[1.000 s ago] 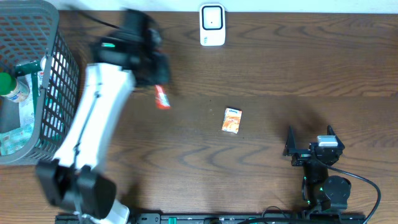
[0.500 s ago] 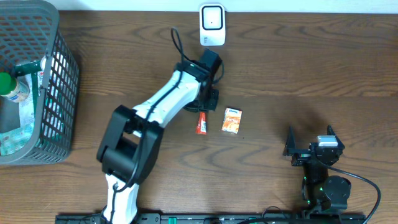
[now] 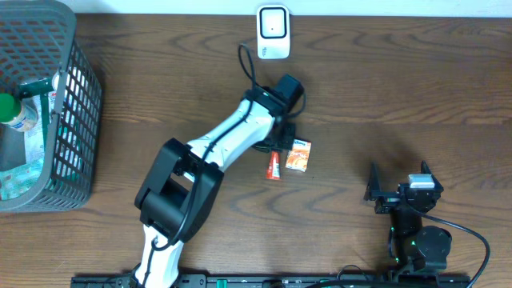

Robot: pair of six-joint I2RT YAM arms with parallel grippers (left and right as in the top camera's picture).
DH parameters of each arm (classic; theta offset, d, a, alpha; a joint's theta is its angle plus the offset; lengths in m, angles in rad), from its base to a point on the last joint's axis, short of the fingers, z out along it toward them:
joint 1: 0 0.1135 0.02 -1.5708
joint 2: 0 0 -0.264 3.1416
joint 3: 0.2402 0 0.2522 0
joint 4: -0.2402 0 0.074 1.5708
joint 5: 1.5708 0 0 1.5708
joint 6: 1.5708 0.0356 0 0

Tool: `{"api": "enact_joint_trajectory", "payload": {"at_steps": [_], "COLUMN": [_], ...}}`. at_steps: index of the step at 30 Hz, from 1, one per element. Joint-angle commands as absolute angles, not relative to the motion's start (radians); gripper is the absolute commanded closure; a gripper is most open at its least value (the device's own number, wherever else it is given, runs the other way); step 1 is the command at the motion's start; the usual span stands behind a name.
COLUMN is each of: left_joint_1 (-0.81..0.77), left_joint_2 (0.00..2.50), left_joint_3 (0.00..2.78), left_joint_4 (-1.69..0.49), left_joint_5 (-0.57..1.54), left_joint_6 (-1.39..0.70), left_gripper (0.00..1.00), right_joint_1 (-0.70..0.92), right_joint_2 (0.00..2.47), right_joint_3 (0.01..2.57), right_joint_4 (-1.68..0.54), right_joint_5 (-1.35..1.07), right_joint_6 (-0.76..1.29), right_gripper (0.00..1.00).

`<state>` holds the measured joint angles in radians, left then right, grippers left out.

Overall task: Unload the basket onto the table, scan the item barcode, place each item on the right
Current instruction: 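Carry the red packet with the left gripper toward the scanner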

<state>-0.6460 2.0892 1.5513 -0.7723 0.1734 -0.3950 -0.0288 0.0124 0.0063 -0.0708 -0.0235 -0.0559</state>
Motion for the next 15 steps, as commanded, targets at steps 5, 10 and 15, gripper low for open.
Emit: {"api": "enact_joint_trajectory", "payload": {"at_steps": [5,10,15], "left_joint_1": [-0.698,-0.717,-0.728], "left_joint_2": [2.093,2.093,2.093], "left_joint_3": [1.480,1.471,1.471], "left_joint_4": [-0.724,-0.697,-0.635], "left_joint_5": [0.033,0.112,0.289], "left_joint_6": [-0.475,-0.492,-0.492], "left_gripper": [0.92,0.93,0.92], "right_joint_1": [-0.038,-0.038,-0.038], "right_joint_2": [0.009,0.009,0.009], "right_joint_3": [0.005,0.005,0.005], "right_joint_4": [-0.075,-0.075,-0.075], "right_joint_5": [-0.028,-0.028,-0.027], "right_joint_6": [-0.060,-0.060,-0.060], "right_gripper": [0.01,0.01,0.01]}}
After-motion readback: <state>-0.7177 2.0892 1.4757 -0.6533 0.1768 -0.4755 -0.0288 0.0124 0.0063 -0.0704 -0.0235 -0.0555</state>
